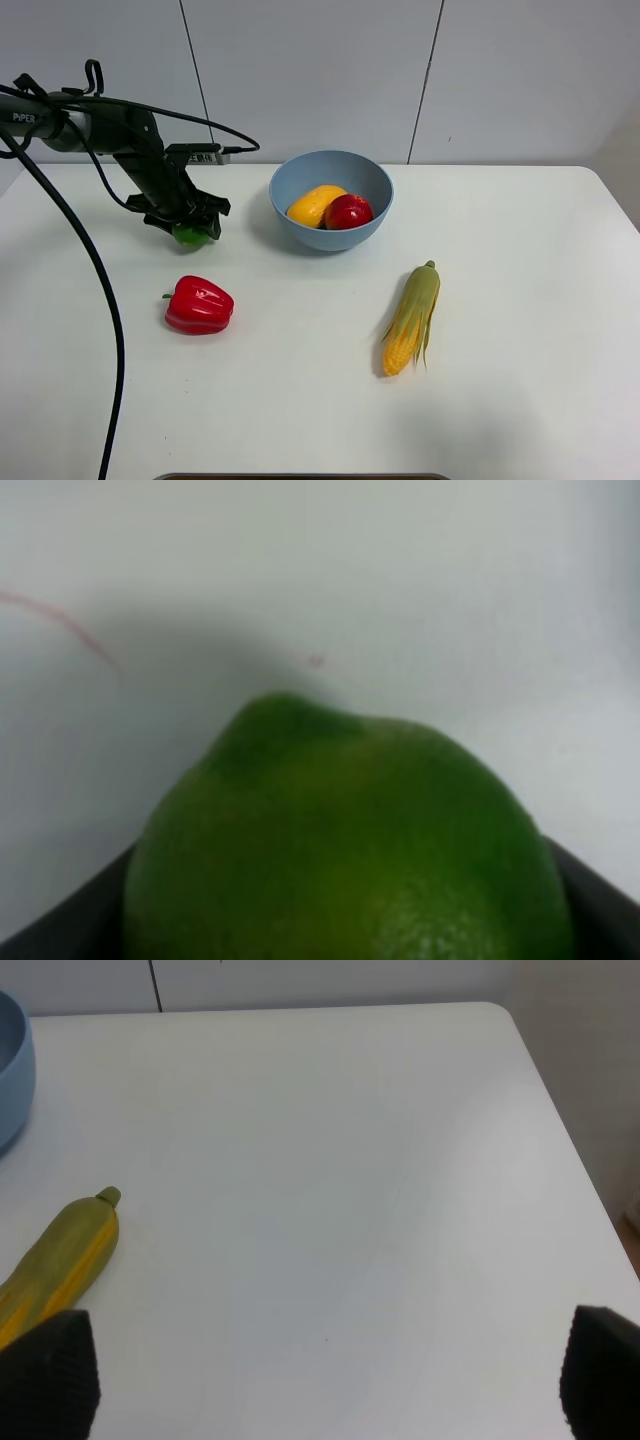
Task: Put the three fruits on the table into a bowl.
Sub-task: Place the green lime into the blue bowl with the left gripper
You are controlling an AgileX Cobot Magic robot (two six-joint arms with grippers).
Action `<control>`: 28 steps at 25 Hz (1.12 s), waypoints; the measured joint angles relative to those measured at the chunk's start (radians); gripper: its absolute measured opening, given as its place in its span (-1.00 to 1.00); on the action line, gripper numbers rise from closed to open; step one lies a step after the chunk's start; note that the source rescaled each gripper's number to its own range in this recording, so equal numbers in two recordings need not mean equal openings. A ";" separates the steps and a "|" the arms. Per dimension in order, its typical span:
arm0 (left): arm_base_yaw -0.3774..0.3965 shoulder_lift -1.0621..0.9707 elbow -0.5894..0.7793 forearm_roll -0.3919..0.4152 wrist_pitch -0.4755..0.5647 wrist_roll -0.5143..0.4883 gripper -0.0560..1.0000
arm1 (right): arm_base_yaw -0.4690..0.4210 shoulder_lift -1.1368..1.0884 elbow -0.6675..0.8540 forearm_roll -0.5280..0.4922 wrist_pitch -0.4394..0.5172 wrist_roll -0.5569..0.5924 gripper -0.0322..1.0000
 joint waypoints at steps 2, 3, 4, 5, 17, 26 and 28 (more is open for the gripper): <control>0.000 -0.032 0.000 -0.002 0.001 0.000 -0.88 | 0.000 0.000 0.000 0.000 0.000 0.000 1.00; 0.000 -0.053 0.000 -0.004 0.002 0.000 -0.88 | 0.000 0.000 0.000 0.000 0.000 0.000 1.00; -0.001 -0.075 0.000 -0.010 0.002 0.000 -0.88 | 0.000 0.000 0.000 0.000 0.000 0.000 1.00; -0.002 -0.094 0.000 -0.013 0.002 -0.001 -0.88 | 0.000 0.000 0.000 0.000 0.000 0.000 1.00; -0.167 -0.258 0.000 -0.038 -0.137 -0.022 -0.88 | 0.000 0.000 0.000 0.000 0.000 0.000 1.00; -0.319 -0.191 0.000 -0.060 -0.372 -0.029 -0.89 | 0.000 0.000 0.000 0.000 0.000 0.000 1.00; -0.339 -0.172 0.000 -0.062 -0.407 -0.029 -0.89 | 0.000 0.000 0.000 0.000 0.000 0.000 1.00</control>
